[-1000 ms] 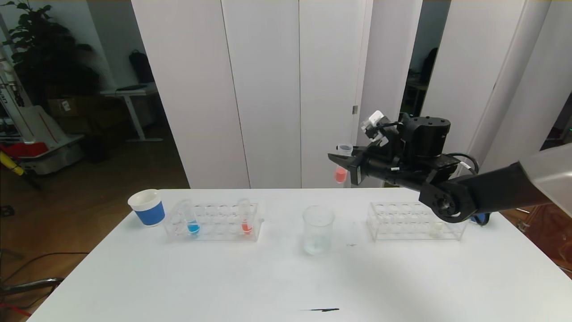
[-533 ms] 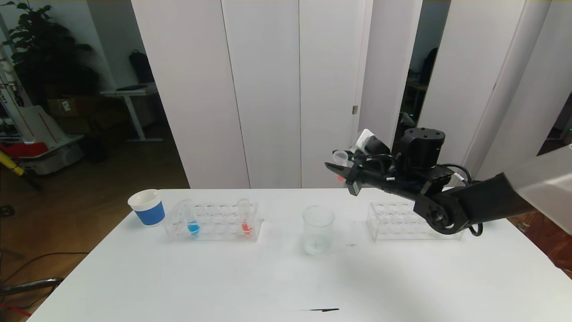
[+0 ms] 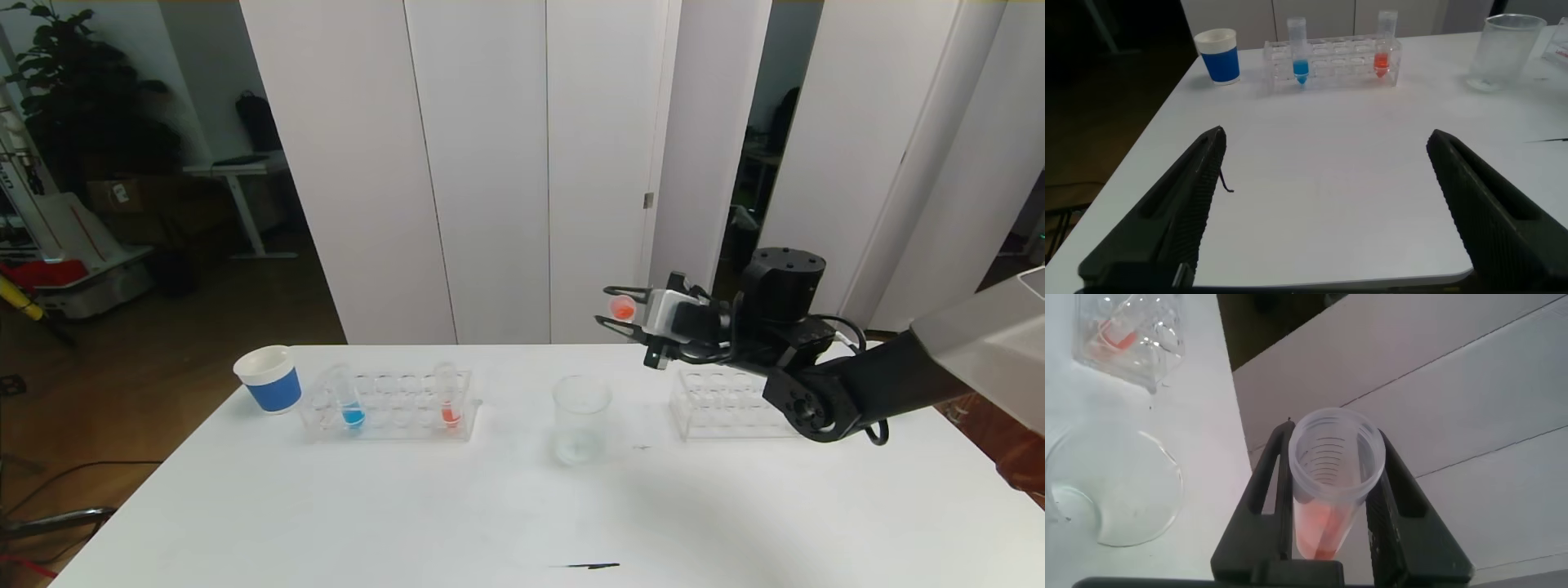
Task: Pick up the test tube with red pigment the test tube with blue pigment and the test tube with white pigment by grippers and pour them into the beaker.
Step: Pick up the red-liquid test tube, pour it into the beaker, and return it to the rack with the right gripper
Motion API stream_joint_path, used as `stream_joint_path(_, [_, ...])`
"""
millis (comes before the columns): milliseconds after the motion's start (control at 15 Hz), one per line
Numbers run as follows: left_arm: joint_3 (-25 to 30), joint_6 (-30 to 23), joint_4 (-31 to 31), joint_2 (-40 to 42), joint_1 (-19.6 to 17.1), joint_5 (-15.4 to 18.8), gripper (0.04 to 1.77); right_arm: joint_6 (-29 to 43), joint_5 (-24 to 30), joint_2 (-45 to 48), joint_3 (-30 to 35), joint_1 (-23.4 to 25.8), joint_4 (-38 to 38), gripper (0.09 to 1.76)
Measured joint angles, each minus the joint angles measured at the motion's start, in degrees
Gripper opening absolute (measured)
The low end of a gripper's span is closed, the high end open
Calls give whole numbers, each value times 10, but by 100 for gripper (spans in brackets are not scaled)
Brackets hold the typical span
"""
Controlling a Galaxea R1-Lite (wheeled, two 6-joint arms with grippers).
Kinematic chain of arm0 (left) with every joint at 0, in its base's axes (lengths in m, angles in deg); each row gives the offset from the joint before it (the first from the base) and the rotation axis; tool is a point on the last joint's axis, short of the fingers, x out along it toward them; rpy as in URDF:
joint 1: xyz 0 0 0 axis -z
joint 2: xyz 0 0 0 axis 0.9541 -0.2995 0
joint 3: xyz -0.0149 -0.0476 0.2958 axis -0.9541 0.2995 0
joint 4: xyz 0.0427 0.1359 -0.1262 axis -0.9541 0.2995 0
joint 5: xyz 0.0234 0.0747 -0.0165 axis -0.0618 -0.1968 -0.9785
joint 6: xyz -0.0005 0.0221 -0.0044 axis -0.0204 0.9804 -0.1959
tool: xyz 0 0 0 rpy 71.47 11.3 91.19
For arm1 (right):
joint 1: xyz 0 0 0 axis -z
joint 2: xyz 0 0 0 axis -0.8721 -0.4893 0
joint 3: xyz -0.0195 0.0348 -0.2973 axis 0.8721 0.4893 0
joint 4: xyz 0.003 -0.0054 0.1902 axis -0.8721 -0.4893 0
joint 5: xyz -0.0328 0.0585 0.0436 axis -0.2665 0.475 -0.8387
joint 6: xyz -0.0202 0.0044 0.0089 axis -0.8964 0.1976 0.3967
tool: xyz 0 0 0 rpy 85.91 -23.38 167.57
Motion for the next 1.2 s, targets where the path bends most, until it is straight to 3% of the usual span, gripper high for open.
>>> stream_joint_path(133, [0,0,0,0,0,0,175,-77,5,-6,-6,5,-2,58])
stream_joint_path(600, [0,0,0,0,0,0,175,-233,5,-41,-41,6,-3,58])
stream_joint_path(1200, [0,0,0,0,0,0,175,-326,16,-57,-62,-3,0,58])
